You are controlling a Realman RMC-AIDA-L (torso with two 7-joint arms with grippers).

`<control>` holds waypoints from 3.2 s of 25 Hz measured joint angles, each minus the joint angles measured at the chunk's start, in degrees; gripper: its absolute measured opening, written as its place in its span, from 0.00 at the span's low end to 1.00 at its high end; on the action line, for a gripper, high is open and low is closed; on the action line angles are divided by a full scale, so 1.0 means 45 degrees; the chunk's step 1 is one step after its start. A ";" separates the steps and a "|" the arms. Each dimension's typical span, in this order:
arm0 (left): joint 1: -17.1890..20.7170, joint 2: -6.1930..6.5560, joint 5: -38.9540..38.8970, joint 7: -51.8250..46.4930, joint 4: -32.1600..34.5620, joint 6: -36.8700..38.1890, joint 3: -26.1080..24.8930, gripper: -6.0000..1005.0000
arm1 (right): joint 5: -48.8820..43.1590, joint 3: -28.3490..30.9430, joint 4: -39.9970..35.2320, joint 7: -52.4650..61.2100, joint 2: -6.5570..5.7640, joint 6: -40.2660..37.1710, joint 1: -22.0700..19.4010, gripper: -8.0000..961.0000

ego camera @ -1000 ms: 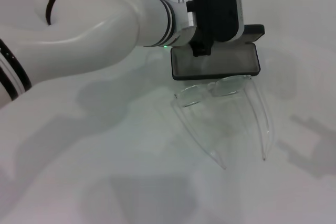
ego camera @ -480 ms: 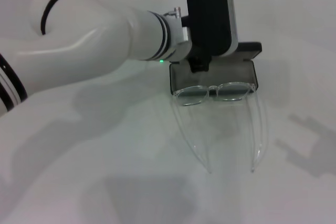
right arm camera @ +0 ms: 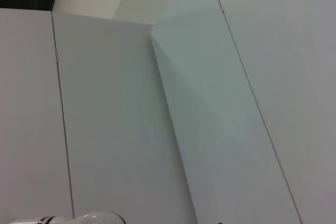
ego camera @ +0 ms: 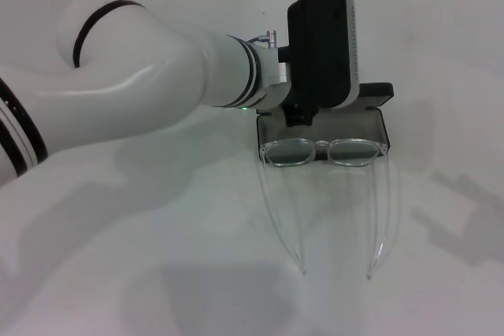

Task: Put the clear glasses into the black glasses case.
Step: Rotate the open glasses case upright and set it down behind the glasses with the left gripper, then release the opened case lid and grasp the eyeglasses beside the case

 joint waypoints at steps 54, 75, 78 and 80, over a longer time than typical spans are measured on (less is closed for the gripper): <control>0.6193 0.0126 -1.4787 0.5390 0.6259 0.8592 -0.9955 0.32 | -1.3006 0.0694 -0.7642 1.1025 -0.0630 0.2881 0.9084 0.61; 0.6149 0.0143 -1.6463 0.6839 0.2643 1.2198 -1.2250 0.26 | -1.5803 -0.5638 -0.5372 1.2115 0.1043 0.6816 1.2105 0.58; 0.6122 0.0143 -1.6466 0.6958 0.2442 1.2225 -1.2257 0.26 | -1.5606 -0.6279 -0.5310 1.2047 0.1046 0.7536 1.1997 0.57; 0.6025 0.0142 -1.6477 0.7097 0.2288 1.2278 -1.2259 0.25 | -1.5573 -0.6628 -0.5296 1.2032 0.1049 0.7931 1.1955 0.57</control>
